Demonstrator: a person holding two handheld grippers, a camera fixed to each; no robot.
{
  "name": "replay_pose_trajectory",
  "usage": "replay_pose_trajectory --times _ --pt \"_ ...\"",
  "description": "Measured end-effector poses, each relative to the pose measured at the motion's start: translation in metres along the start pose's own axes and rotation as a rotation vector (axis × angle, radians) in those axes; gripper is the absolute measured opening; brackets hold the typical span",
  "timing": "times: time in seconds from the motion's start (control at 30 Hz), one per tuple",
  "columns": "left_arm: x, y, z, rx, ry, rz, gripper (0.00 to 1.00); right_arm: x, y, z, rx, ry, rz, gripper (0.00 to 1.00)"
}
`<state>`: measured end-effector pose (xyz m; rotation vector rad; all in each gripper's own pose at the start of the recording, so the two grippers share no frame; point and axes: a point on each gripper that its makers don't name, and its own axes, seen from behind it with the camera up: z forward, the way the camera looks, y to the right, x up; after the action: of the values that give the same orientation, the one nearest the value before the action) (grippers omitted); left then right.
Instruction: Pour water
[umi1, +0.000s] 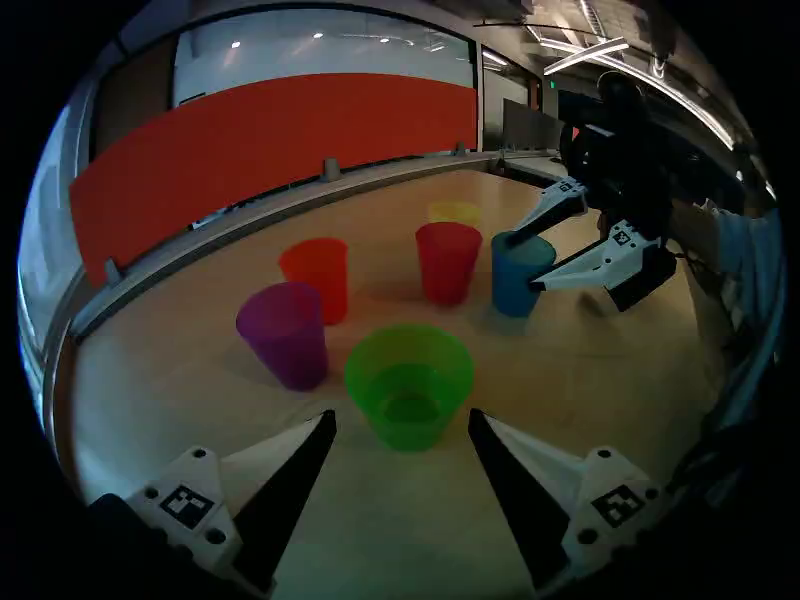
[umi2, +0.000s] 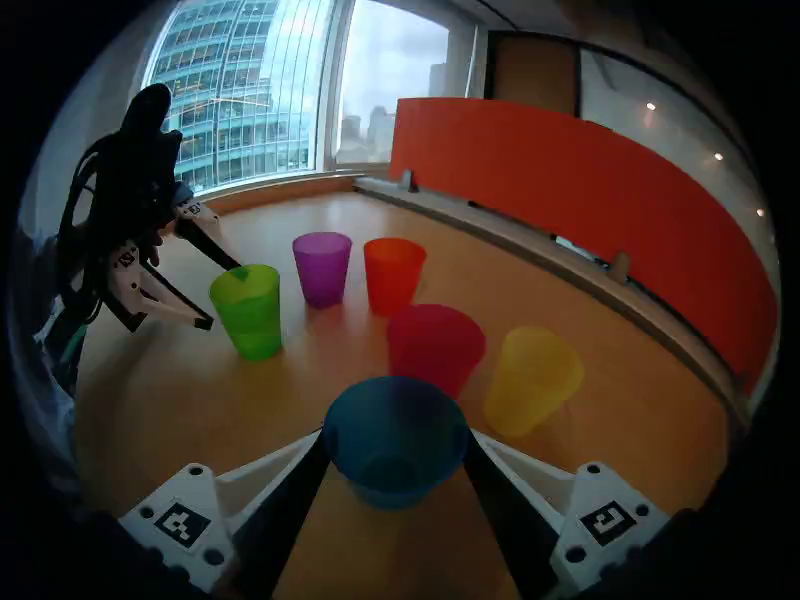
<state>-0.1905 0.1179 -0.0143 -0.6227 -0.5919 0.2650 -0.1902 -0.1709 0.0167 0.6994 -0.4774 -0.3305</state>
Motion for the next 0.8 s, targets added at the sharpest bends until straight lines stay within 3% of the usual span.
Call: replay_pose_trajectory --times 0.8 --pt "-0.0006 -0.0013 -0.0054 0.012 0.0 -0.001 0.98 -0.0081 0.0 -0.008 -0.014 -0.012 0.018 1.0"
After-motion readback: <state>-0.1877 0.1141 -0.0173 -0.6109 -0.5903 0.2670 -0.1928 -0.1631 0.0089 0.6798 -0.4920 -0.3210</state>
